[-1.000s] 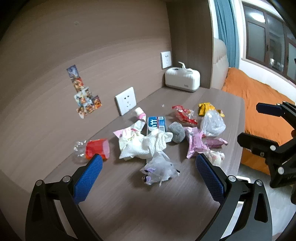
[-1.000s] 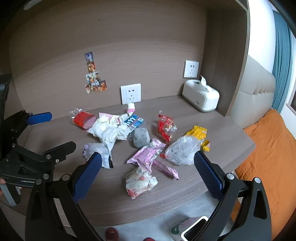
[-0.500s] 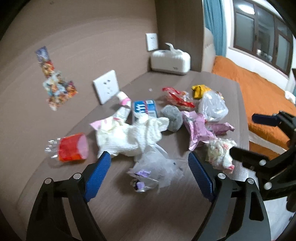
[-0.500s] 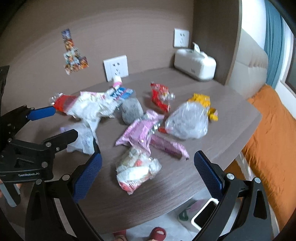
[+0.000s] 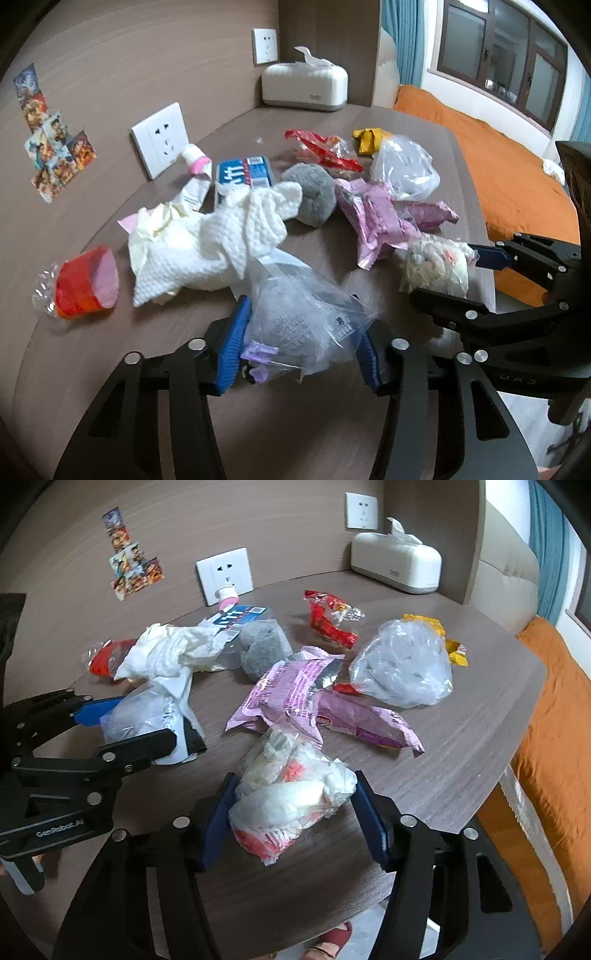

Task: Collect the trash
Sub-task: 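Grasp the clear plastic bag with the left tool while the right tool grasps the white-red snack bag, then carry both bags to the white bin and open both tools over it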

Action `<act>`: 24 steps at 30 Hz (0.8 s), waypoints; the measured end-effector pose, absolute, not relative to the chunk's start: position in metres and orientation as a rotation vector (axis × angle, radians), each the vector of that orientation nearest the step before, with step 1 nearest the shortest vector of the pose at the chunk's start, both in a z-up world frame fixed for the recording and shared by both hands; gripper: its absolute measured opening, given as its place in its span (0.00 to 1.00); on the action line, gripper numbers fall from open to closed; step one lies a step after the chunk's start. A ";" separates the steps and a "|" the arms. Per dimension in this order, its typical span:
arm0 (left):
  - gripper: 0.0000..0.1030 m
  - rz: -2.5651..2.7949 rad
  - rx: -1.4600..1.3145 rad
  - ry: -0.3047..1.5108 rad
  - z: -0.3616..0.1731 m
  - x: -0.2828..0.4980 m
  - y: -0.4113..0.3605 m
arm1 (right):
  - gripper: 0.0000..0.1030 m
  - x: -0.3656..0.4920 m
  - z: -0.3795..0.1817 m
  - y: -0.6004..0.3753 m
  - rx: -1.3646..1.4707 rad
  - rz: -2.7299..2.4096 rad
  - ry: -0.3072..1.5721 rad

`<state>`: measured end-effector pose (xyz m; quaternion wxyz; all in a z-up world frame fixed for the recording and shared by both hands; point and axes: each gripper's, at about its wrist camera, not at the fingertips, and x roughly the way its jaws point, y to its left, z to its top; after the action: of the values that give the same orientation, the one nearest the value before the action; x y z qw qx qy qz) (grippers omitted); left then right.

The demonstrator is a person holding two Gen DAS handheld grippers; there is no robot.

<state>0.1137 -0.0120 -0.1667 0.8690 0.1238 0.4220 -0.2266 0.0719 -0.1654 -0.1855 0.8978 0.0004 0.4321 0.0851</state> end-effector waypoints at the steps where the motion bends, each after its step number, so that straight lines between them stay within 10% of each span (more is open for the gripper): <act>1: 0.46 -0.479 0.261 0.881 -0.167 0.112 -0.013 | 0.57 0.071 -0.185 -0.164 -0.014 0.180 0.893; 24: 0.44 -0.570 0.192 0.804 -0.103 0.065 -0.039 | 0.54 0.013 -0.122 -0.222 0.045 0.115 0.765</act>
<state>0.0653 -0.0387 -0.1026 0.8765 0.0921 0.3854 -0.2733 0.0130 -0.2220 -0.1223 0.9259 0.0217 0.3730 0.0559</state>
